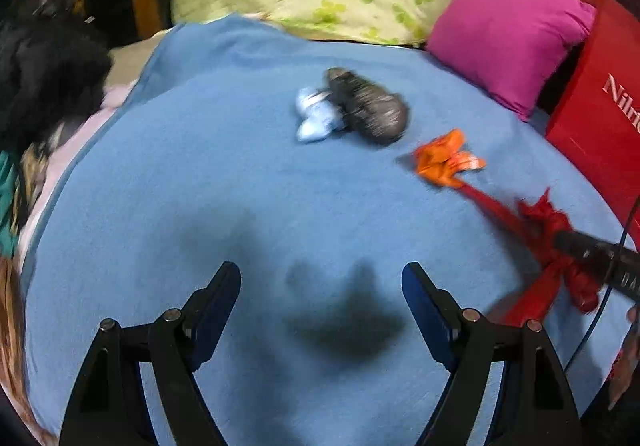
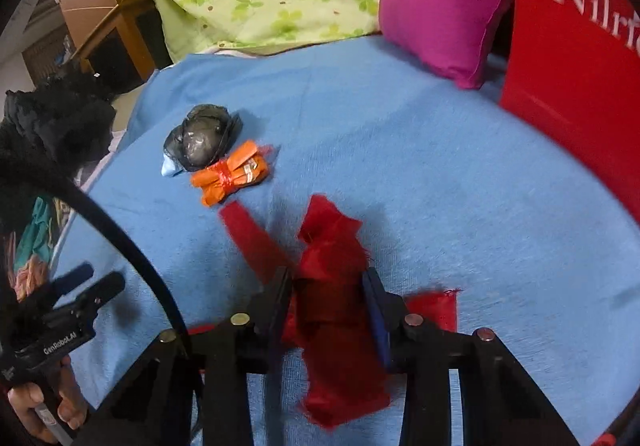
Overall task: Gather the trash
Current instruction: 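Grasp the orange wrapper with the left gripper while the right holds the red ribbon, then lift the orange wrapper with the left gripper while the right holds the ribbon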
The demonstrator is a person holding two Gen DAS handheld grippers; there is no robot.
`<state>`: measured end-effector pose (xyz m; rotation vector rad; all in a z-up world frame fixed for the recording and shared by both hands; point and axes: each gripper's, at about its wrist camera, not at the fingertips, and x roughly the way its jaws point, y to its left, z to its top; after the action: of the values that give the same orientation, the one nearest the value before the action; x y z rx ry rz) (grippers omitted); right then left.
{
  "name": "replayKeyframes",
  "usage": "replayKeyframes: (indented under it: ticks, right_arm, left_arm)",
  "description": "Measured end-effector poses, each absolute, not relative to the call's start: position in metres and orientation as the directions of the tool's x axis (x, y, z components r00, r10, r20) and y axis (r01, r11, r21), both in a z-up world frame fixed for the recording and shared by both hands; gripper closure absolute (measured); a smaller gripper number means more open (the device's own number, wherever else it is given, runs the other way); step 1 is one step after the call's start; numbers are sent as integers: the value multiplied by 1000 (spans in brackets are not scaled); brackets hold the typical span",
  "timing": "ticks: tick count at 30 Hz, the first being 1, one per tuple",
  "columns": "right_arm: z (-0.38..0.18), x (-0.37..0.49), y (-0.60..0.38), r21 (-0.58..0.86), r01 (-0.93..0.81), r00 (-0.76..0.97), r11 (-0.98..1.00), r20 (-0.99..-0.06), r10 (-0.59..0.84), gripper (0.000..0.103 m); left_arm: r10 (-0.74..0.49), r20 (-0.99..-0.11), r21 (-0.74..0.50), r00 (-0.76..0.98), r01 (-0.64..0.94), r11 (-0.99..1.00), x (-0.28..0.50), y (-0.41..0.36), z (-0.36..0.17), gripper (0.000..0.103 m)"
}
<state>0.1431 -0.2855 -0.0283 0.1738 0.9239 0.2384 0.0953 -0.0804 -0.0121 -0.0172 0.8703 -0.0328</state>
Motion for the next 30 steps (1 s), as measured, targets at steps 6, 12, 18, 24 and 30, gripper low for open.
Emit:
replayKeyframes:
  ticks: [6, 12, 18, 24, 30]
  right_arm:
    - [-31, 141, -302, 331, -90, 589, 939, -743, 319, 69]
    - [-33, 143, -312, 386, -69, 594, 920, -725, 349, 69]
    - [-32, 144, -313, 391, -66, 597, 918, -722, 350, 69]
    - [-29, 141, -311, 364, -68, 611, 929, -721, 328, 69]
    - [-22, 133, -309, 350, -74, 636, 934, -705, 315, 69]
  left_arm:
    - [-125, -758, -33, 640, 155, 987, 144, -132, -1, 20]
    - [-110, -788, 19, 605, 204, 979, 193, -173, -16, 20]
    - [-111, -827, -9, 551, 185, 983, 209, -166, -28, 75]
    - [-95, -820, -38, 565, 113, 993, 179, -132, -13, 76]
    - [-39, -811, -42, 583, 8, 999, 111, -72, -6, 76]
